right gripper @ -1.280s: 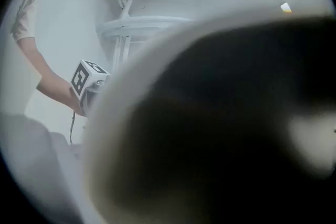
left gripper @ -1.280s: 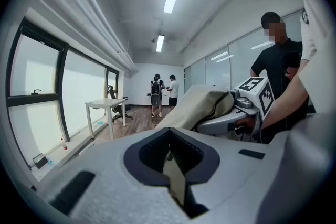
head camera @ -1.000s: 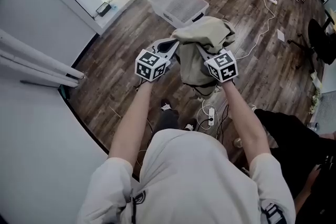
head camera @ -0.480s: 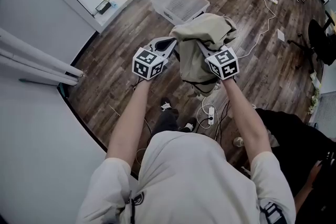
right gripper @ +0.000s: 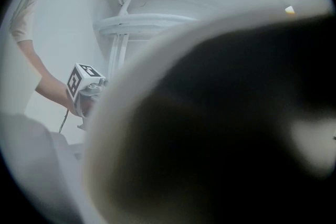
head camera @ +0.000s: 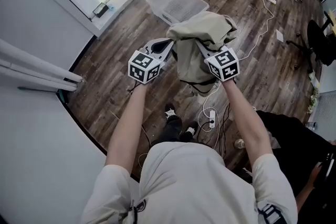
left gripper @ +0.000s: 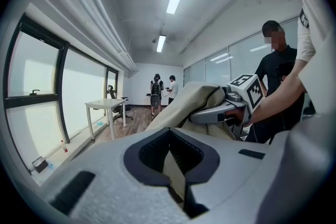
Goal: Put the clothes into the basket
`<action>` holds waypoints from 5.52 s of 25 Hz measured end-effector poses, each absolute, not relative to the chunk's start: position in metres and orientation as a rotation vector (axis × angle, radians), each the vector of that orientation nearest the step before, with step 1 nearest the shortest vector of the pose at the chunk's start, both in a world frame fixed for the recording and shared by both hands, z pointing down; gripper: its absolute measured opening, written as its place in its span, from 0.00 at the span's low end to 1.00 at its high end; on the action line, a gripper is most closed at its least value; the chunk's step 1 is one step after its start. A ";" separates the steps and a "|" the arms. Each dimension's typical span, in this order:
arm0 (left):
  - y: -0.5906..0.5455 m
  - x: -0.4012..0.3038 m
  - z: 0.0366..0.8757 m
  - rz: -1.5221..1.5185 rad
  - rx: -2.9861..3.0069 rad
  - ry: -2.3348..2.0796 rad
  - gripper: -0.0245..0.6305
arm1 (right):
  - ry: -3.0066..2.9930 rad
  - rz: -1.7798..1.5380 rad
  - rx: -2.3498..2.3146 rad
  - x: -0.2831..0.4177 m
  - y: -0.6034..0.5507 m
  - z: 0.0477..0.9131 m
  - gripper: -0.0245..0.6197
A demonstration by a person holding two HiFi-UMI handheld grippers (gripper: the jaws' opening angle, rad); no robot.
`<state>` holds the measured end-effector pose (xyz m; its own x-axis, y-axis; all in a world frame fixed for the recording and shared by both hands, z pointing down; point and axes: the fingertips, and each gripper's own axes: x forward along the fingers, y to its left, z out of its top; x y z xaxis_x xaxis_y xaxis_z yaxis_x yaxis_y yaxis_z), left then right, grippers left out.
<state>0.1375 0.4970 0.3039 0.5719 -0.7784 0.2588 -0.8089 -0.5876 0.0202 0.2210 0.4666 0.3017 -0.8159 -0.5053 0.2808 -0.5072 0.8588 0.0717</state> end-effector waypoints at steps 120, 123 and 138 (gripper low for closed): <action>-0.267 -0.072 0.422 0.318 2.645 -1.055 0.06 | -2.642 0.125 1.035 0.002 -0.294 0.421 0.12; -0.282 -0.085 0.428 0.301 2.634 -1.053 0.06 | -2.632 0.137 1.036 -0.009 -0.305 0.432 0.12; -0.318 -0.129 0.540 0.335 2.574 -0.998 0.06 | -2.552 0.232 1.001 -0.059 -0.334 0.571 0.12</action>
<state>-0.1291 -0.3182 0.5397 0.7226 -0.6006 0.3423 -0.6856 -0.6862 0.2433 -0.0588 -0.3336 0.5715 -0.6699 -0.6177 0.4119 -0.6818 0.7314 -0.0120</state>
